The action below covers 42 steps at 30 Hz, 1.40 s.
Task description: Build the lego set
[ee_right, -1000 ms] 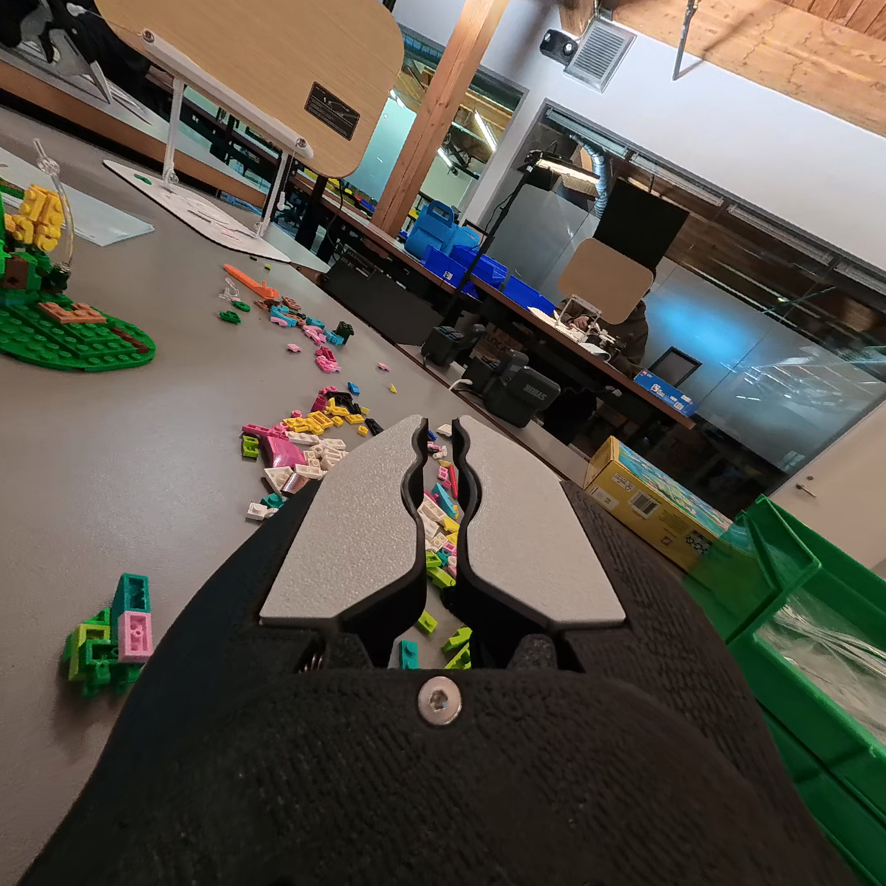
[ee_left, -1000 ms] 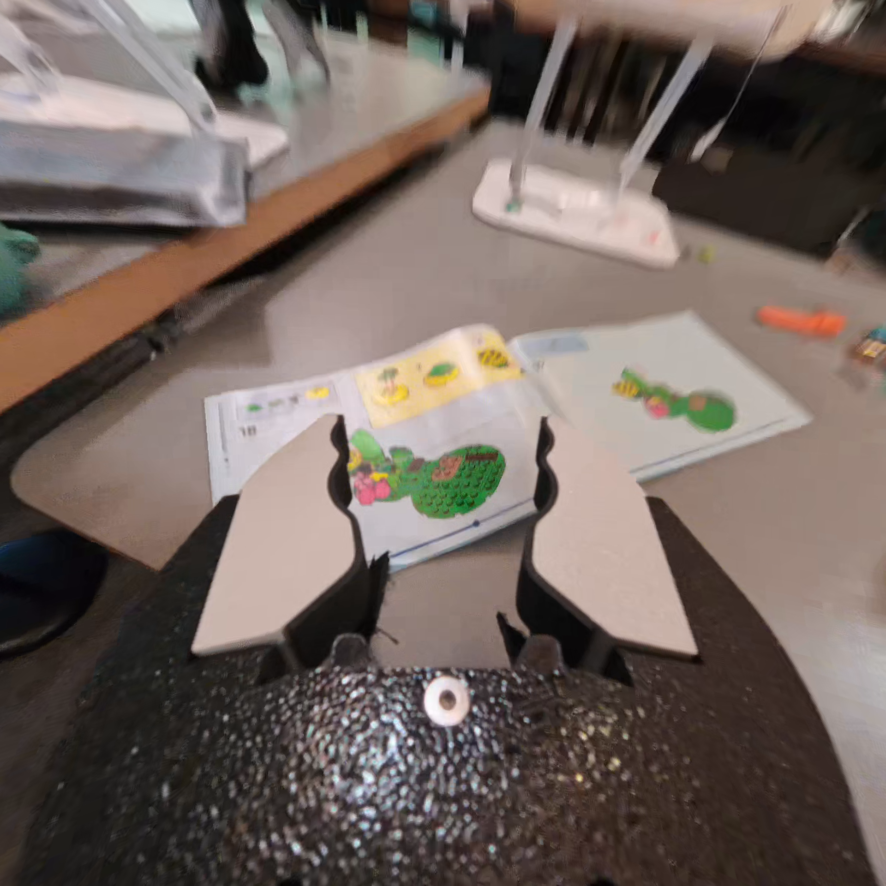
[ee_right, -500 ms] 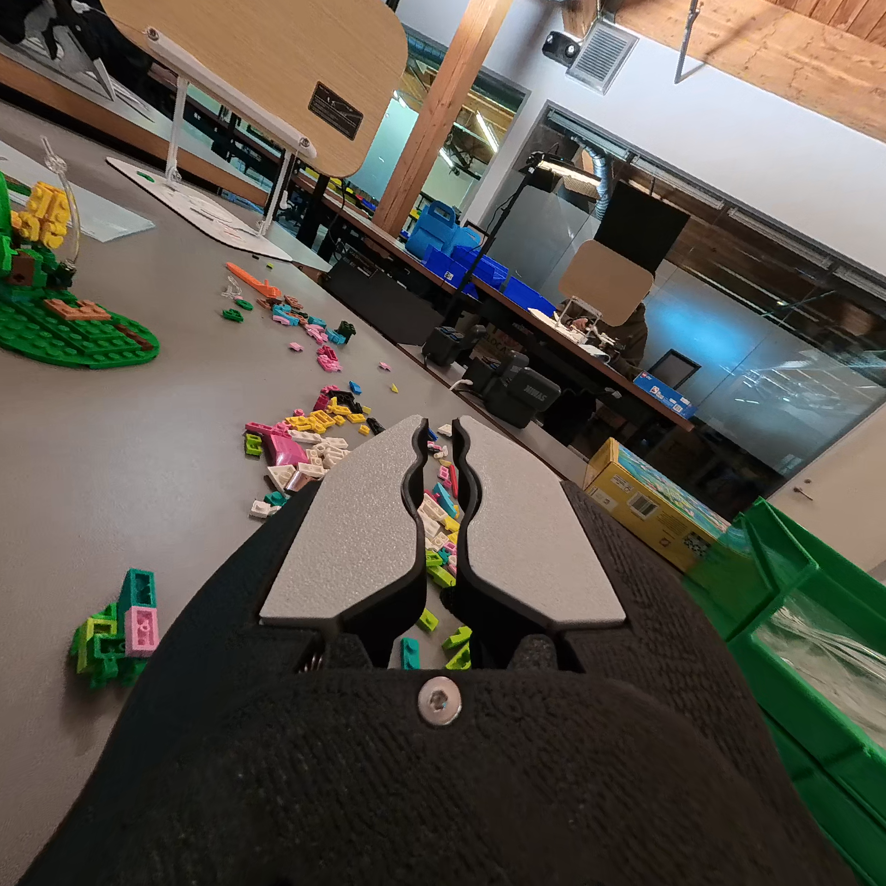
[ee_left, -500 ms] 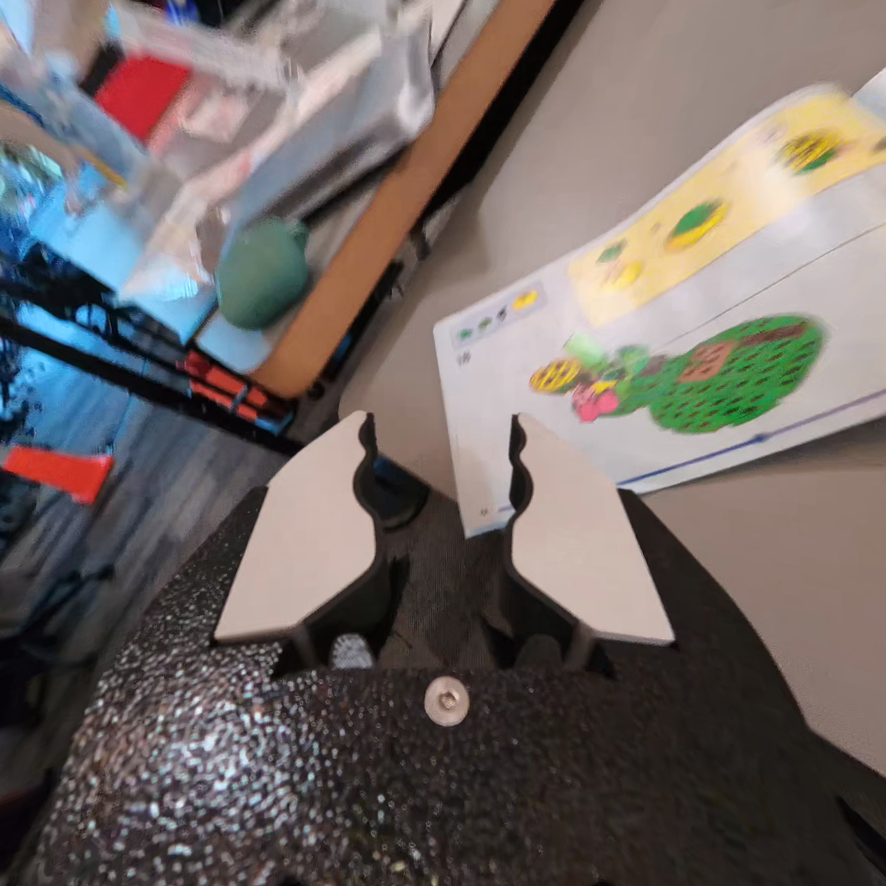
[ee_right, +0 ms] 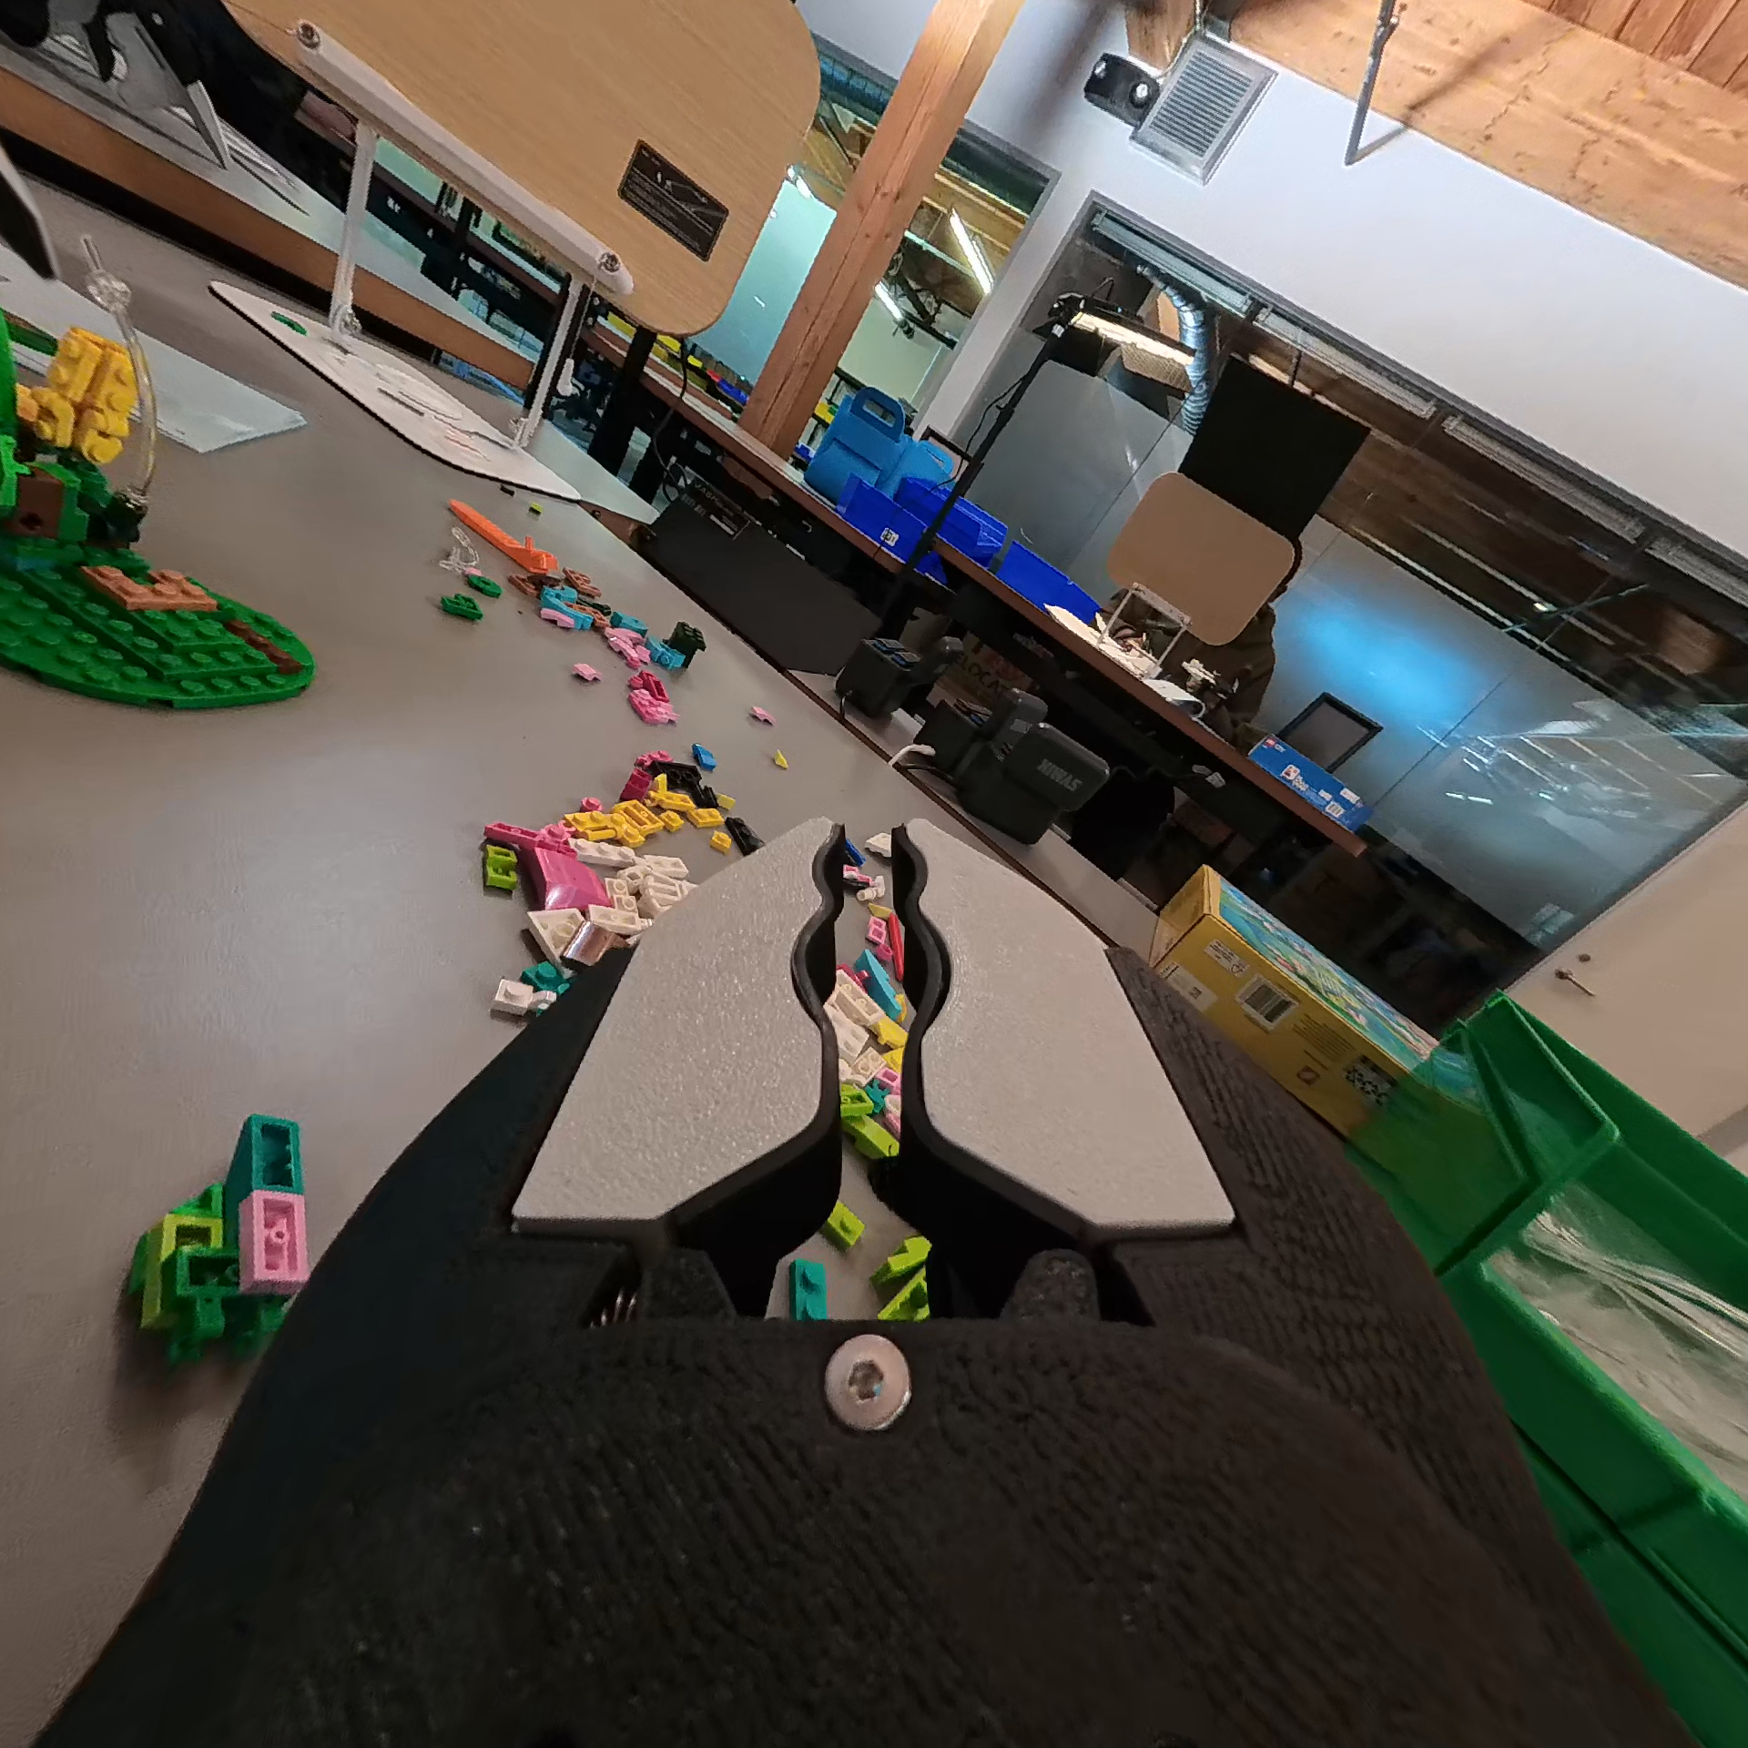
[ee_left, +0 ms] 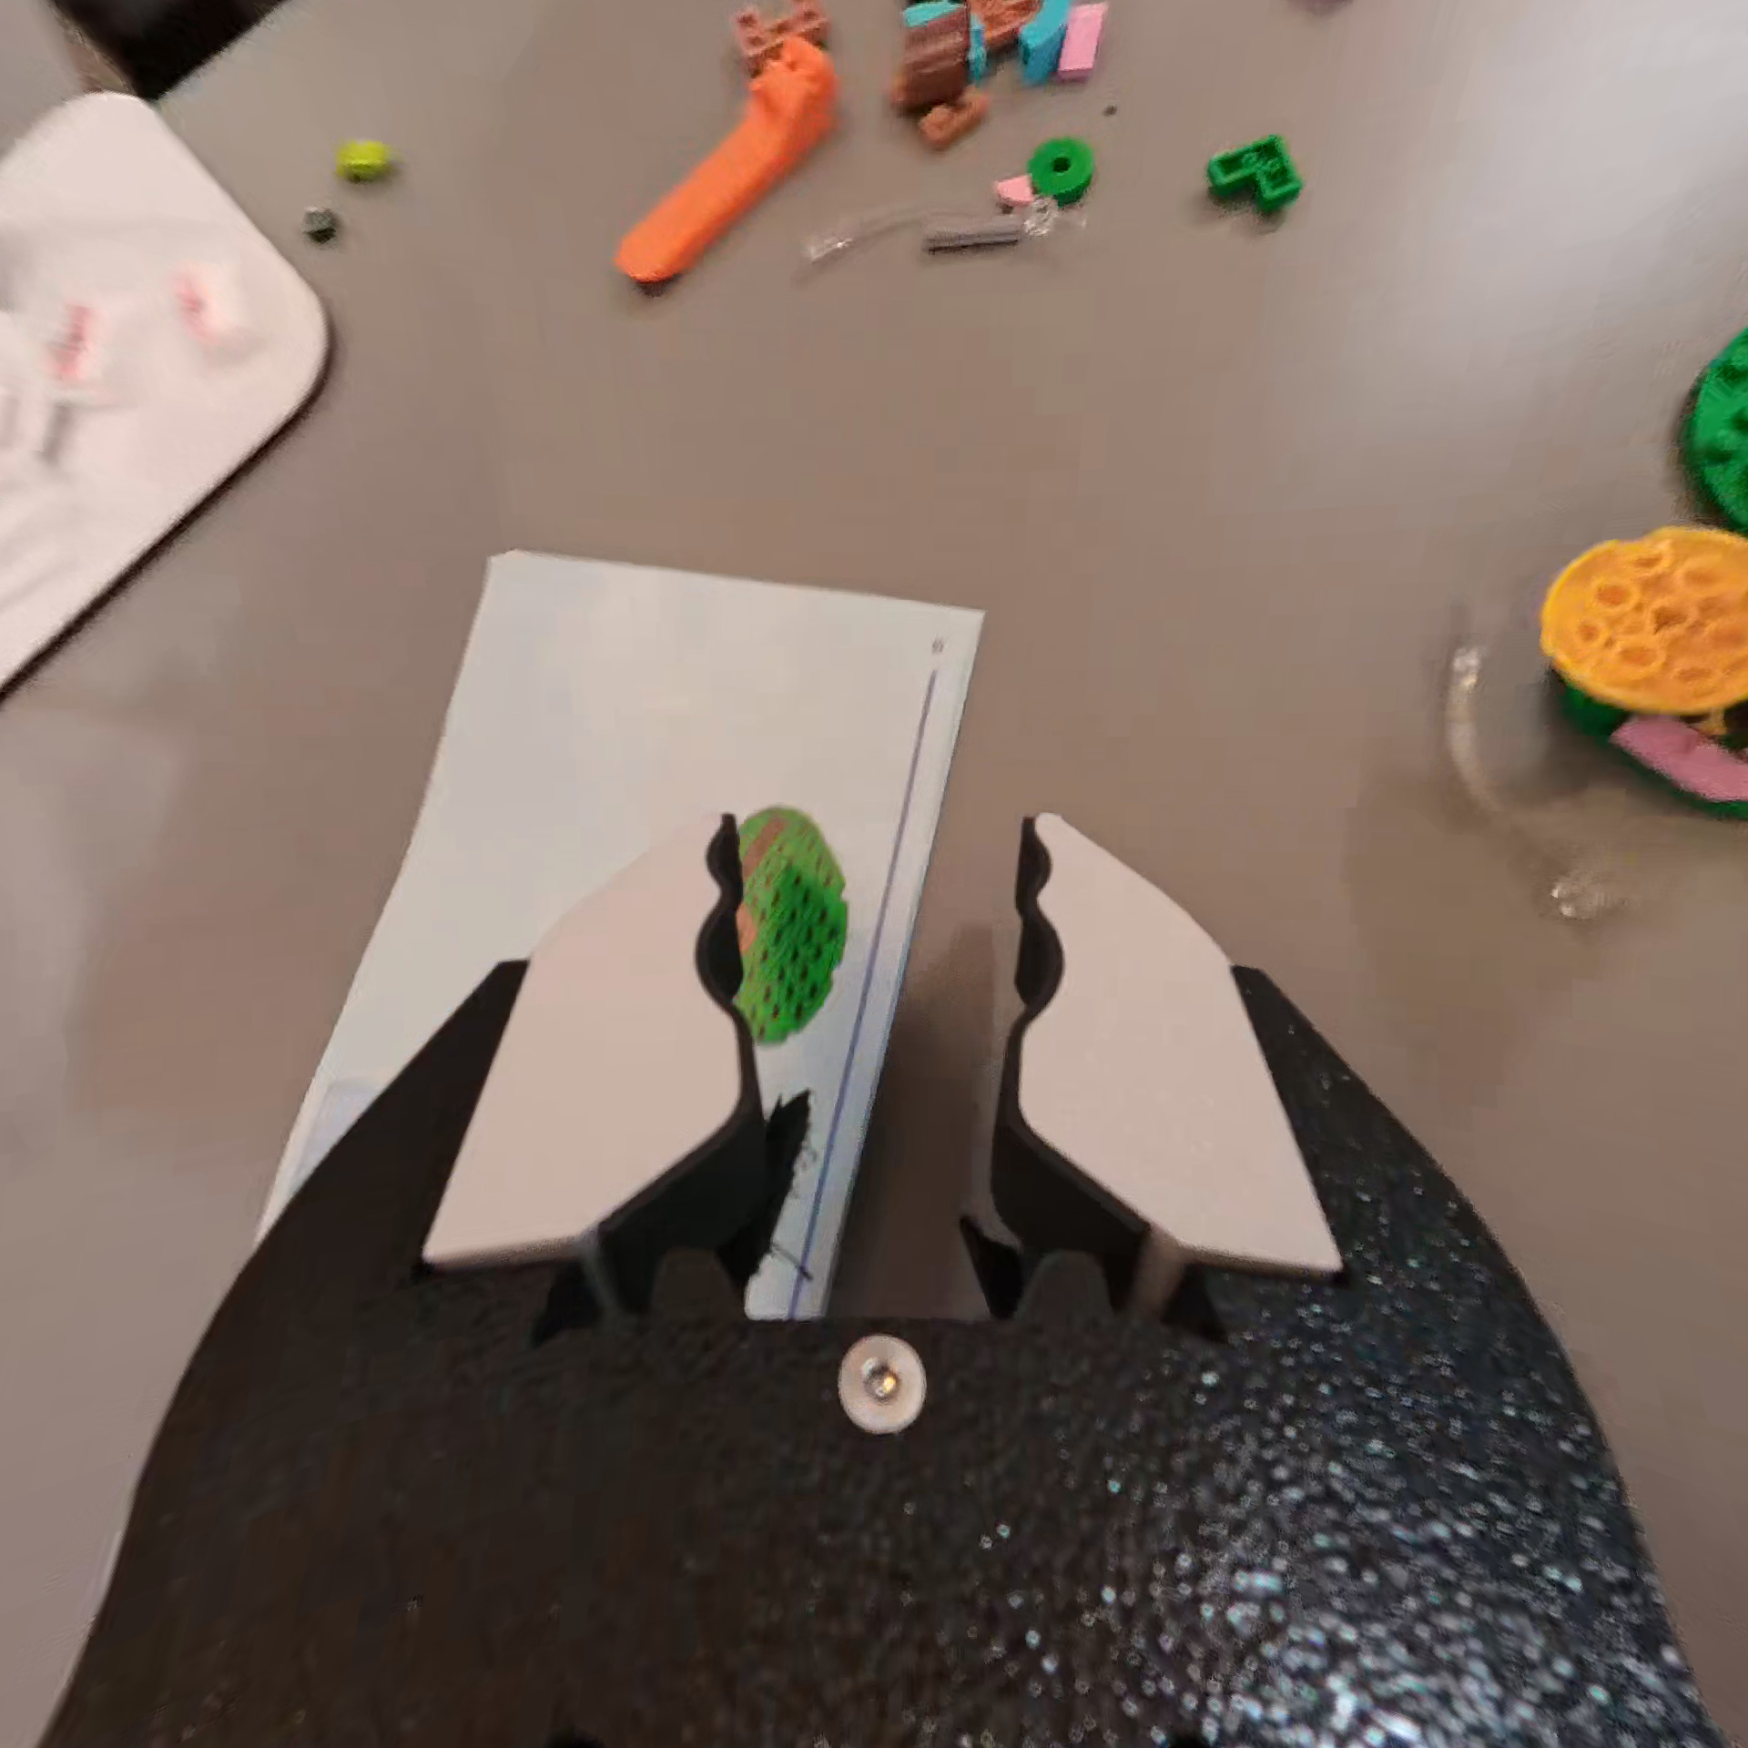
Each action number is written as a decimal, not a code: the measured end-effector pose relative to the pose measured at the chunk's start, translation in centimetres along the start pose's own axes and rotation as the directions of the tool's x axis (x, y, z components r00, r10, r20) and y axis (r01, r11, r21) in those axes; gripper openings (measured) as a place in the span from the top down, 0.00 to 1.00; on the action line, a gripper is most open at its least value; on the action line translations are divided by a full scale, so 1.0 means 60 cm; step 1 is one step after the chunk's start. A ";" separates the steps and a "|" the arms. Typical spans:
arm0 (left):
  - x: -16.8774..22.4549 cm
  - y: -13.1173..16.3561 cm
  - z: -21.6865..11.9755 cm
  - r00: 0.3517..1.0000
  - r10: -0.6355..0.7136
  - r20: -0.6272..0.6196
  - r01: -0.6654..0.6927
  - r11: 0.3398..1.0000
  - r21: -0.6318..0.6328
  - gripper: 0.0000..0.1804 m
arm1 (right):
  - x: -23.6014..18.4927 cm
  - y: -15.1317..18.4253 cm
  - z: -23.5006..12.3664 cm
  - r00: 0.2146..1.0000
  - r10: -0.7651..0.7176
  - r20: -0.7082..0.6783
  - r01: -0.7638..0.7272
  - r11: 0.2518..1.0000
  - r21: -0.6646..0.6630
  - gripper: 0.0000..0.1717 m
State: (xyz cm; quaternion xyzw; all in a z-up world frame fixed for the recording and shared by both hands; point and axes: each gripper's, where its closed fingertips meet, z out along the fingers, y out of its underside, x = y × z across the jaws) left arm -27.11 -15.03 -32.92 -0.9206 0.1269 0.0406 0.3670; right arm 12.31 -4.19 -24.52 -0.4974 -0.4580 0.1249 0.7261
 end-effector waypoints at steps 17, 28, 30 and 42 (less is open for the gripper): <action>-0.003 -0.003 0.029 0.992 -0.087 -0.086 0.086 0.996 -0.022 1.00 | 0.000 0.000 -0.001 1.000 0.006 0.004 -0.006 1.000 0.003 0.96; -0.015 -0.014 0.026 0.978 -0.174 -0.111 0.180 0.982 0.051 0.76 | -0.001 0.000 0.000 1.000 0.004 0.005 -0.004 1.000 0.001 0.96; -0.019 -0.007 0.029 0.973 -0.196 -0.120 0.201 0.979 0.032 0.77 | -0.002 0.000 0.001 1.000 0.004 0.005 -0.004 1.000 0.001 0.96; -0.027 0.005 0.033 0.974 -0.190 -0.122 0.193 0.981 0.014 0.86 | -0.004 -0.002 0.001 1.000 0.003 0.009 -0.003 1.000 0.003 0.96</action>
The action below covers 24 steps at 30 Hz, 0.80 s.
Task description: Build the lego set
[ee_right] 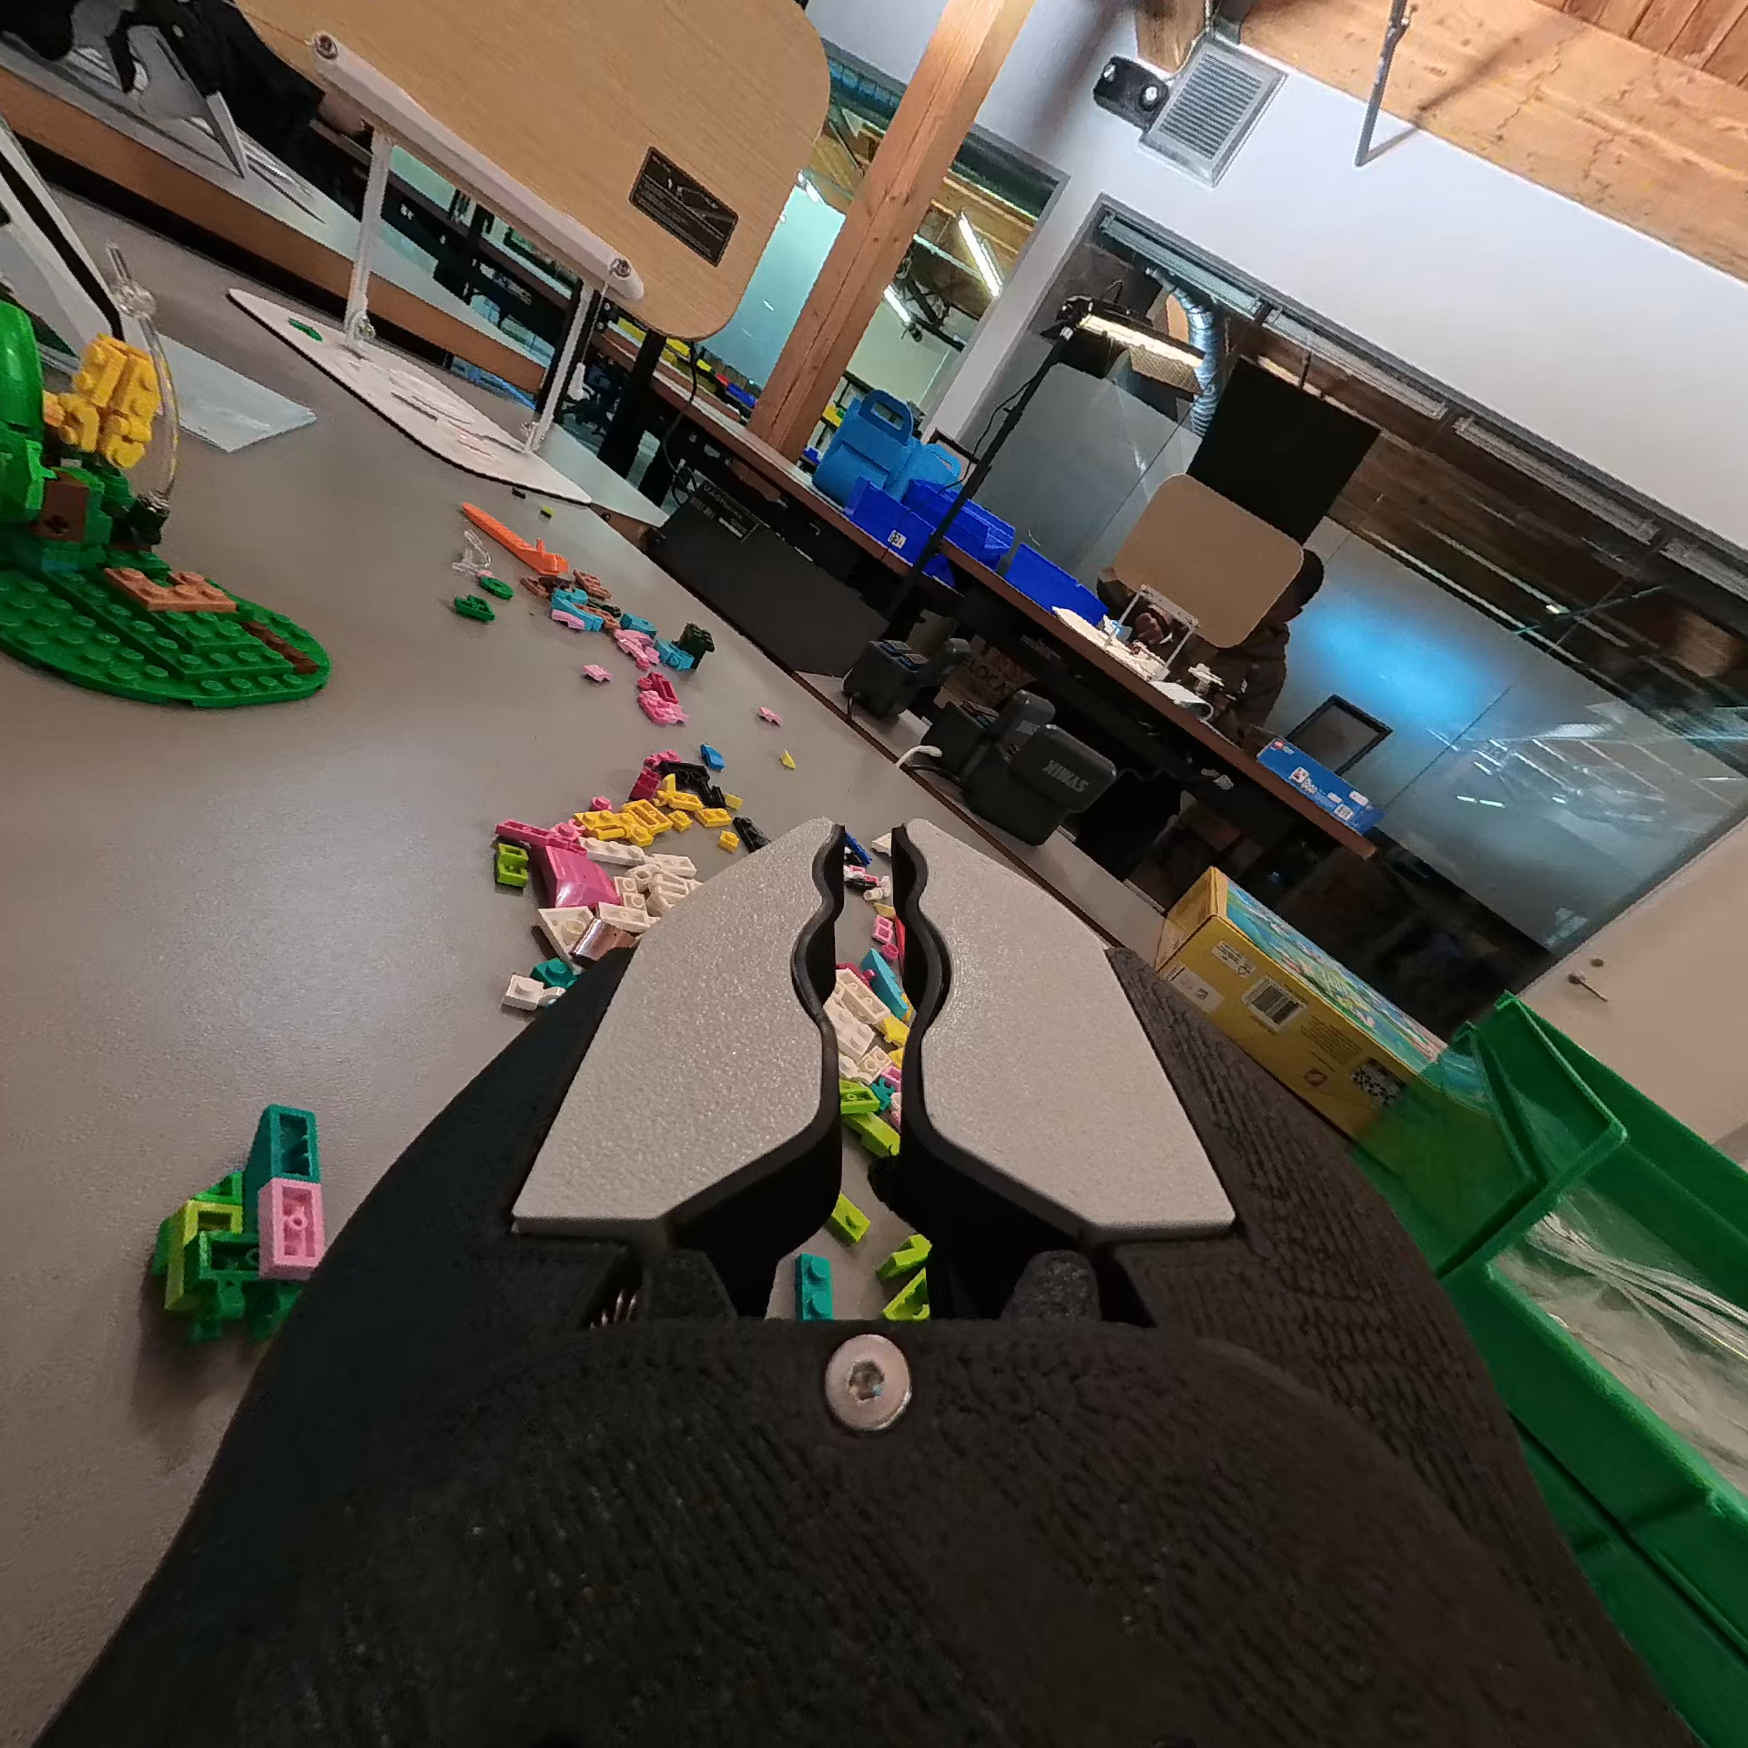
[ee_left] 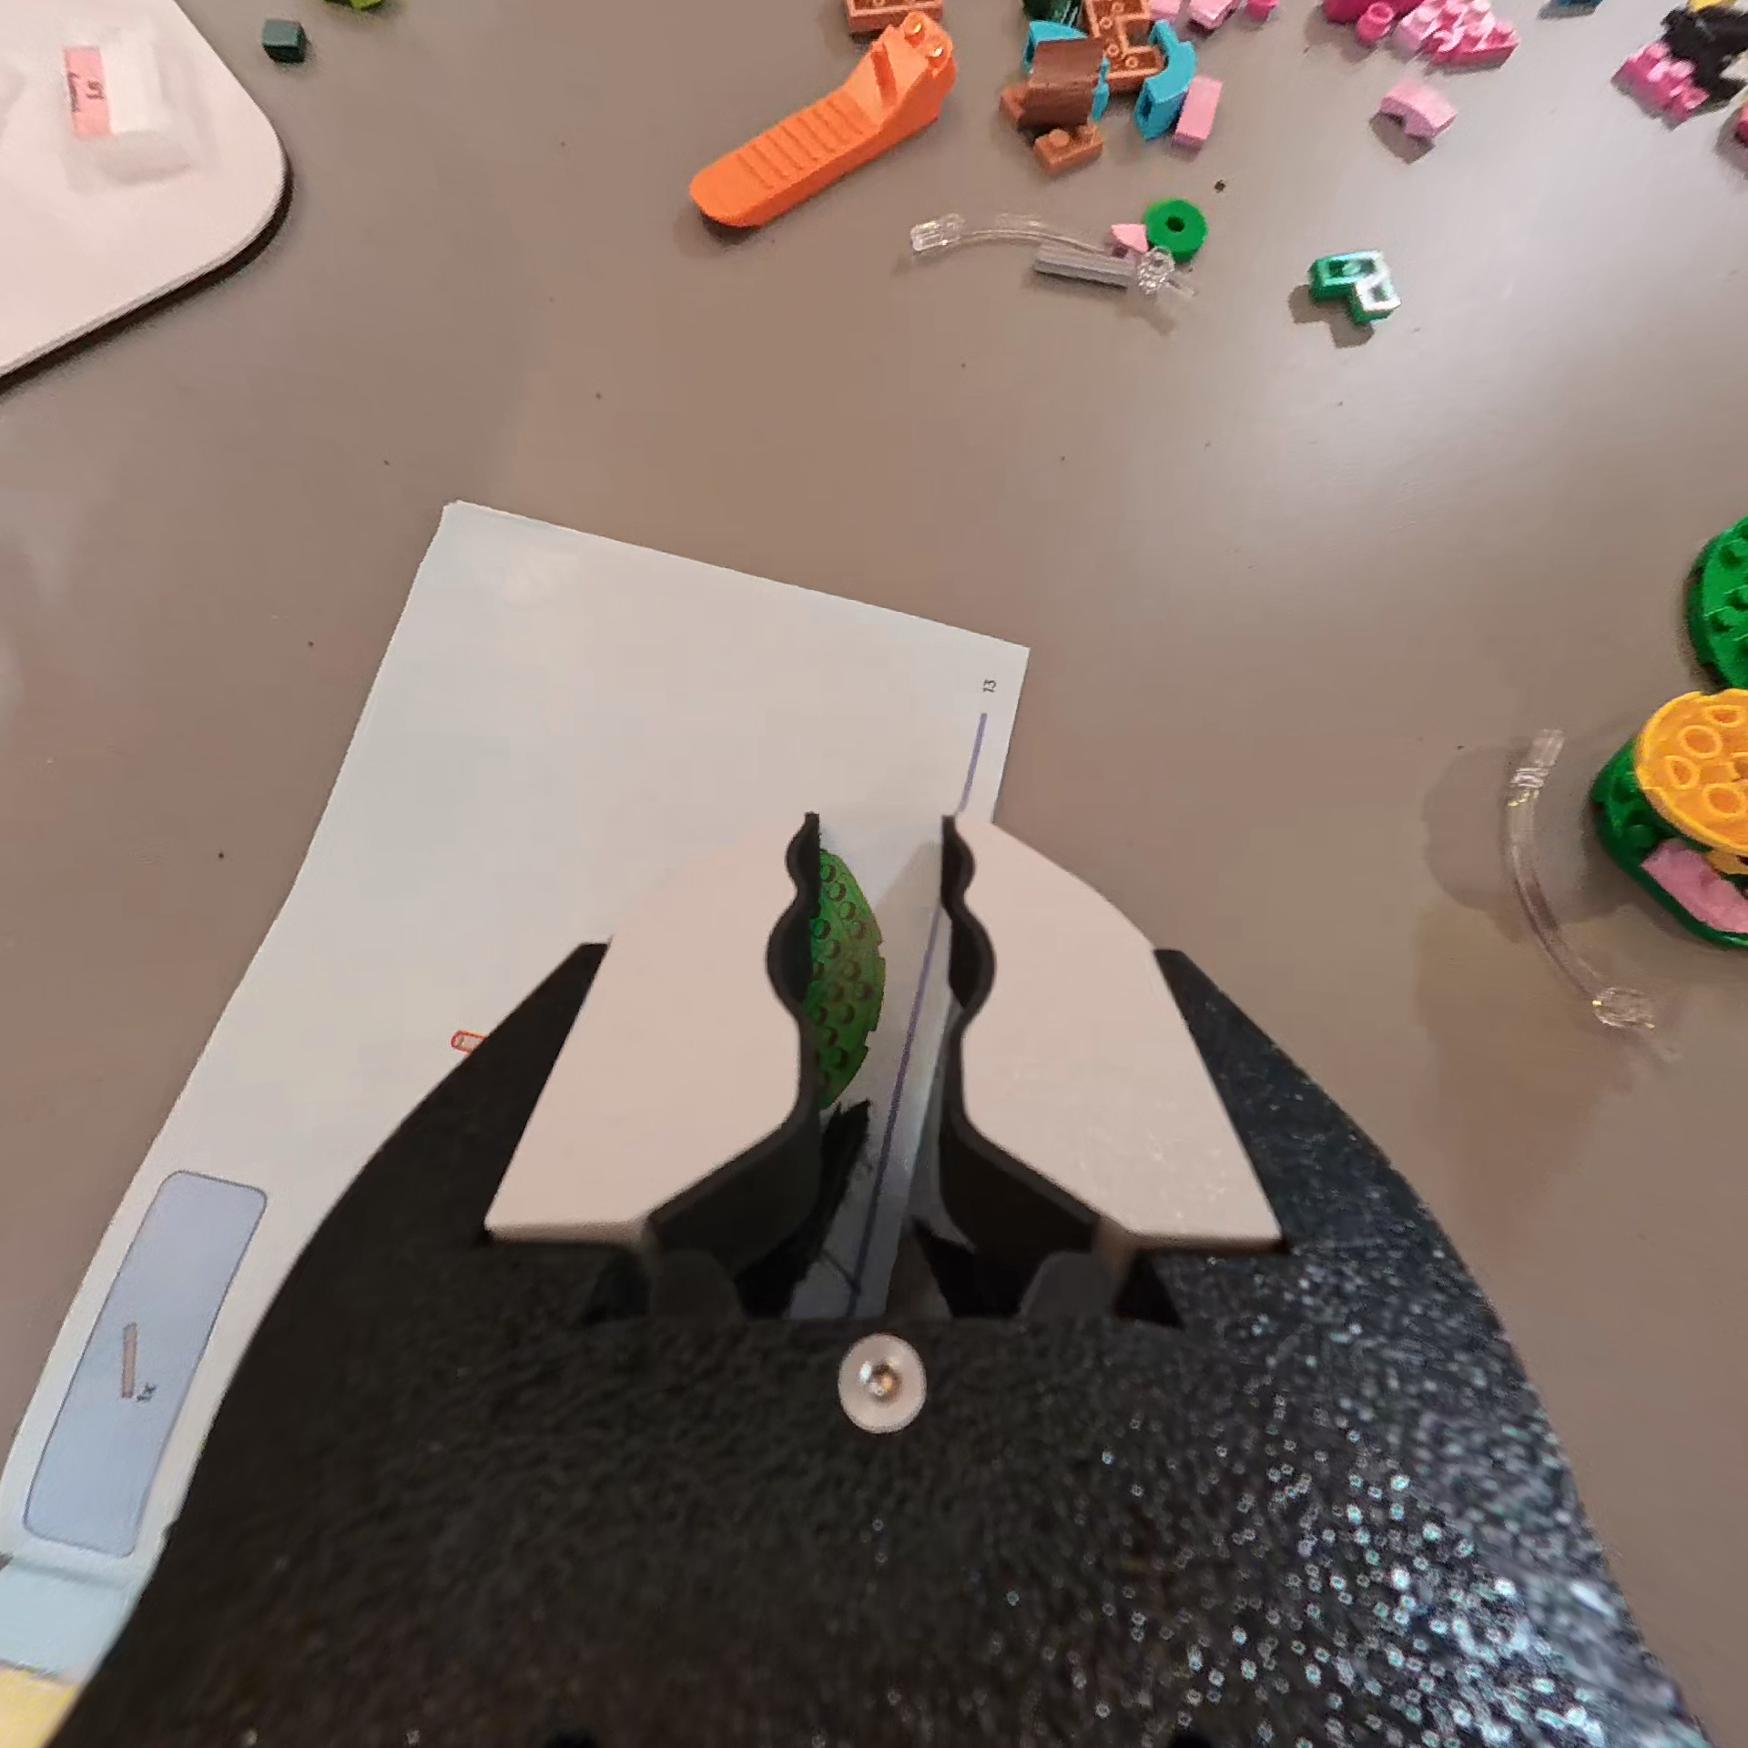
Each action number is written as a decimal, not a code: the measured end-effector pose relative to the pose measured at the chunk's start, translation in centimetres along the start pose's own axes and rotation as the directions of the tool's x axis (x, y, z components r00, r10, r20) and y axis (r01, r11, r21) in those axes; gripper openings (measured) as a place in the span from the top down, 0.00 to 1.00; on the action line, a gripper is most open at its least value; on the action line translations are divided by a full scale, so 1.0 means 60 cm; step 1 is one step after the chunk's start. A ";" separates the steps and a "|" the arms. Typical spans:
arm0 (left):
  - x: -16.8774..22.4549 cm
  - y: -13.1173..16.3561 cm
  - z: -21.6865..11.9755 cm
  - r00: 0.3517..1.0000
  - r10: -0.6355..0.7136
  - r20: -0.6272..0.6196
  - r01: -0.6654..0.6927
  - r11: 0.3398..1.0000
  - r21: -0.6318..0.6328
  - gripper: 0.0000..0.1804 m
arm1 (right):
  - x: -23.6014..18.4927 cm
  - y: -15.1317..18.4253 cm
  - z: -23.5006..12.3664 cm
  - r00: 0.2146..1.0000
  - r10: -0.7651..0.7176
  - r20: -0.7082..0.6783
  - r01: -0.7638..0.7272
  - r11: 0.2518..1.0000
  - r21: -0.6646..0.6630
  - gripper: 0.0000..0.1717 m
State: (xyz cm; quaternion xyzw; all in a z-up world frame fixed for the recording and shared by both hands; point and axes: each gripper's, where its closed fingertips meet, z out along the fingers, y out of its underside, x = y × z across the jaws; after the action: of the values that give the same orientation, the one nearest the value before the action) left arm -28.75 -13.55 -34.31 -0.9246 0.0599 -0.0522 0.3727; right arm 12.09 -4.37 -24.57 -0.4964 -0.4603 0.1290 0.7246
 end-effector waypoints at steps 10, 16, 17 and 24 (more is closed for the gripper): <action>0.006 0.003 -0.001 0.998 0.049 -0.031 -0.048 0.999 0.022 0.82 | -0.002 -0.001 0.000 1.000 -0.002 0.003 0.002 1.000 0.002 0.96; 0.006 0.002 -0.002 0.998 0.009 -0.068 -0.007 1.000 0.031 0.83 | -0.003 0.000 0.001 1.000 -0.001 0.005 0.001 1.000 0.000 0.96; 0.011 0.002 -0.003 0.996 0.000 -0.088 0.003 0.999 0.032 0.80 | -0.003 0.000 0.001 1.000 -0.001 0.005 0.001 1.000 0.001 0.96; 0.015 0.005 0.000 0.993 0.115 0.004 -0.115 0.993 -0.042 0.84 | -0.003 0.000 0.002 1.000 -0.001 0.005 0.001 1.000 0.002 0.96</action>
State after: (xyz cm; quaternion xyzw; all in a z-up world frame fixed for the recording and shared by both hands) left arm -27.88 -13.91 -34.48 -0.9272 0.1127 -0.0263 0.3561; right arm 11.89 -4.43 -24.66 -0.4952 -0.4622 0.1305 0.7240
